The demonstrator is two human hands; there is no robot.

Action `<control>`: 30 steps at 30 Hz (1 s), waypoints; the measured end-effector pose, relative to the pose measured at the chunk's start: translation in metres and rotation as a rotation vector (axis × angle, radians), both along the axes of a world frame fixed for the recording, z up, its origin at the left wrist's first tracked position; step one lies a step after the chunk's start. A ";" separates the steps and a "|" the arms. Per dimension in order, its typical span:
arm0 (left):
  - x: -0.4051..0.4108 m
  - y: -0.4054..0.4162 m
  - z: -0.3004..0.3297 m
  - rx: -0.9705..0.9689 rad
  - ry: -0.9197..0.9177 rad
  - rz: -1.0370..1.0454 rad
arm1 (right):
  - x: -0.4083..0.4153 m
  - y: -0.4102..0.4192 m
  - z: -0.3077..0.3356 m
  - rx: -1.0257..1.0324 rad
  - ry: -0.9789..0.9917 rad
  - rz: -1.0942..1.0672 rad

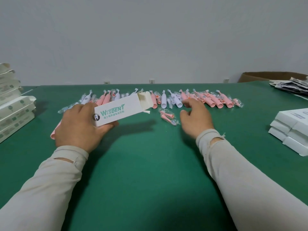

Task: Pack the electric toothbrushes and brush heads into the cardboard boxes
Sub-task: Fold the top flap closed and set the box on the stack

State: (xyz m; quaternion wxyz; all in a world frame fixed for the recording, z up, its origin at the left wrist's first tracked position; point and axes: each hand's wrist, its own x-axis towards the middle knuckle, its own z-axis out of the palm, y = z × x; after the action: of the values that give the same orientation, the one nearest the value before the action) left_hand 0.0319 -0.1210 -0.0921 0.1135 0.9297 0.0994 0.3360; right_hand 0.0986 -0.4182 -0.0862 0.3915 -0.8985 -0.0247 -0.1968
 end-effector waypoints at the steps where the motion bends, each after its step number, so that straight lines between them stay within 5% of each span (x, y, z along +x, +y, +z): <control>1: 0.001 -0.001 -0.001 -0.001 -0.002 0.010 | 0.005 0.004 -0.007 -0.124 0.017 0.057; 7: 0.004 -0.008 -0.001 -0.014 0.059 0.001 | 0.032 0.028 -0.027 -0.552 0.159 0.283; 17: 0.002 -0.010 0.003 0.019 0.132 -0.053 | -0.028 0.030 -0.015 -0.640 0.183 0.250; 24: 0.001 -0.016 -0.002 0.071 0.111 -0.149 | -0.048 0.034 0.000 -0.319 0.313 0.259; 30: 0.000 -0.015 -0.001 0.045 0.112 -0.160 | -0.029 0.015 -0.006 -0.128 0.173 0.098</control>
State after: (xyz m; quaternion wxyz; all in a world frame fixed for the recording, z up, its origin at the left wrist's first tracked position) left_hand 0.0320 -0.1363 -0.0931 0.1134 0.9543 0.0237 0.2756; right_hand 0.0694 -0.4033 -0.0922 0.3432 -0.9330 -0.0473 -0.0970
